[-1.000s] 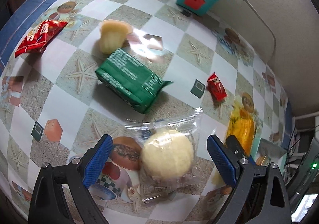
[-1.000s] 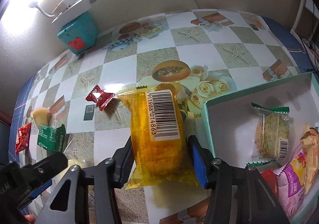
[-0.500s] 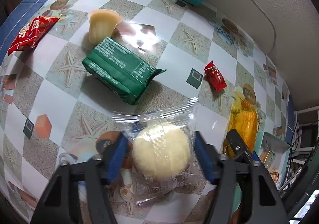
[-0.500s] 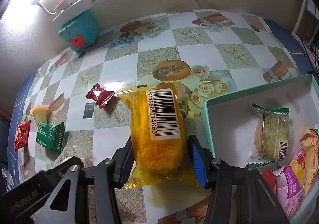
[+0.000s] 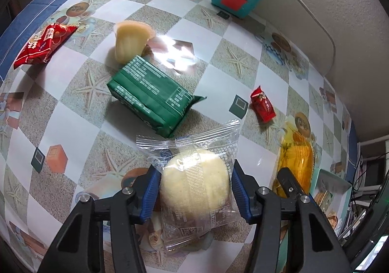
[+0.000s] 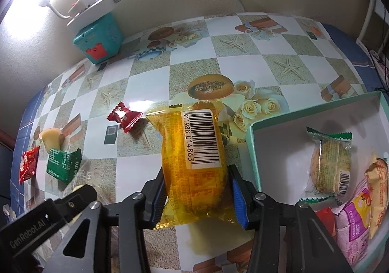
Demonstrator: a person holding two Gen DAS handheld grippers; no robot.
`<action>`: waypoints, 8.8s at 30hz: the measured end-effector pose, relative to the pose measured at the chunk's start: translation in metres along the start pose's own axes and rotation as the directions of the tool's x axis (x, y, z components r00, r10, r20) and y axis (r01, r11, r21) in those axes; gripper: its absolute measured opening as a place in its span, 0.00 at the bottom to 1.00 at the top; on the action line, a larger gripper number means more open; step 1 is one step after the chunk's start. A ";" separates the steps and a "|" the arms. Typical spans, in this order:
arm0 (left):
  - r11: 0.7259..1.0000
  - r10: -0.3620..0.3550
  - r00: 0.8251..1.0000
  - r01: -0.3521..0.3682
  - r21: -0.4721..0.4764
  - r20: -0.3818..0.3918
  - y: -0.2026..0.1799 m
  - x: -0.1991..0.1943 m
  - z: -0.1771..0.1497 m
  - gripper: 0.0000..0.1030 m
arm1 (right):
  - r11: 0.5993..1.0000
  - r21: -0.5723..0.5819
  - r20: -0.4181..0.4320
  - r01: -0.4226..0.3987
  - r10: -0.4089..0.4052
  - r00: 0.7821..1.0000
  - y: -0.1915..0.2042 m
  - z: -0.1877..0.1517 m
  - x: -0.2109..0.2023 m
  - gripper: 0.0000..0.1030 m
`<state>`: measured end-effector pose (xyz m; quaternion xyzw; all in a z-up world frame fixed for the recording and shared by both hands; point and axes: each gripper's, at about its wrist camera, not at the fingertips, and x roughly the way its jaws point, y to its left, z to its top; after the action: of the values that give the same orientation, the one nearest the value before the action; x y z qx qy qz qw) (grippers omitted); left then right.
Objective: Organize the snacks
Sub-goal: 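Grasp the yellow bread bag with the right tool while the left tool grasps the round bun, then lift and carry the yellow bread bag and round bun over the tray with both tools, then open both tools to drop the bread bag and bun into the tray, then move both tools back over the remaining snacks, then grasp the green pack with the right tool while the left tool grasps the red candy pack, then lift and carry the green pack and red candy pack over the tray with both tools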
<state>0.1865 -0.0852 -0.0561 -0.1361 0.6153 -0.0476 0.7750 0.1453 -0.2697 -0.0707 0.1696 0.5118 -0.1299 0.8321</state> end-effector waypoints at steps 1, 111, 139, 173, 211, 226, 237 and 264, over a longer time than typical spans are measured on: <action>1.000 0.002 1.000 -0.002 -0.001 -0.001 0.000 -0.001 0.001 0.55 | 1.000 -0.002 0.002 -0.002 0.002 1.000 0.001 0.000 -0.001 0.47; 0.917 -0.144 0.987 0.104 0.386 0.076 -0.195 -0.008 -0.094 0.58 | 0.886 0.450 0.107 0.111 -0.176 0.978 -0.261 0.005 -0.098 0.47; 0.934 -0.004 0.976 -0.074 0.350 0.217 -0.181 -0.031 -0.077 0.96 | 0.914 0.395 0.140 0.090 -0.157 0.978 -0.243 0.009 -0.101 1.00; 0.991 0.083 0.951 -0.109 0.072 0.298 -0.062 -0.081 -0.001 0.96 | 0.971 0.220 0.160 0.091 -0.128 0.979 -0.141 0.017 -0.097 1.00; 0.990 0.139 0.989 -0.141 0.023 0.049 0.187 -0.048 0.149 0.97 | 0.988 -0.118 -0.072 -0.102 0.094 0.993 0.183 0.009 0.019 1.00; 0.990 0.140 0.990 -0.139 0.034 -0.032 0.177 -0.017 0.139 0.60 | 0.993 -0.090 -0.095 -0.076 0.067 0.993 0.181 0.003 0.031 0.74; 0.995 0.091 0.996 -0.090 -0.047 0.015 0.175 -0.045 0.104 0.56 | 0.993 -0.060 -0.057 -0.100 0.097 0.994 0.151 -0.005 -0.008 0.74; 0.973 -0.214 0.964 0.194 0.128 0.161 -0.051 -0.131 -0.025 0.56 | 0.934 0.356 0.203 -0.002 -0.075 0.976 -0.102 0.007 -0.170 0.74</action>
<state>0.1359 -0.1060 0.0753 -0.1589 0.5245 -0.1494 0.8230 0.0361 -0.3579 0.0693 0.2922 0.3906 -0.2530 0.8355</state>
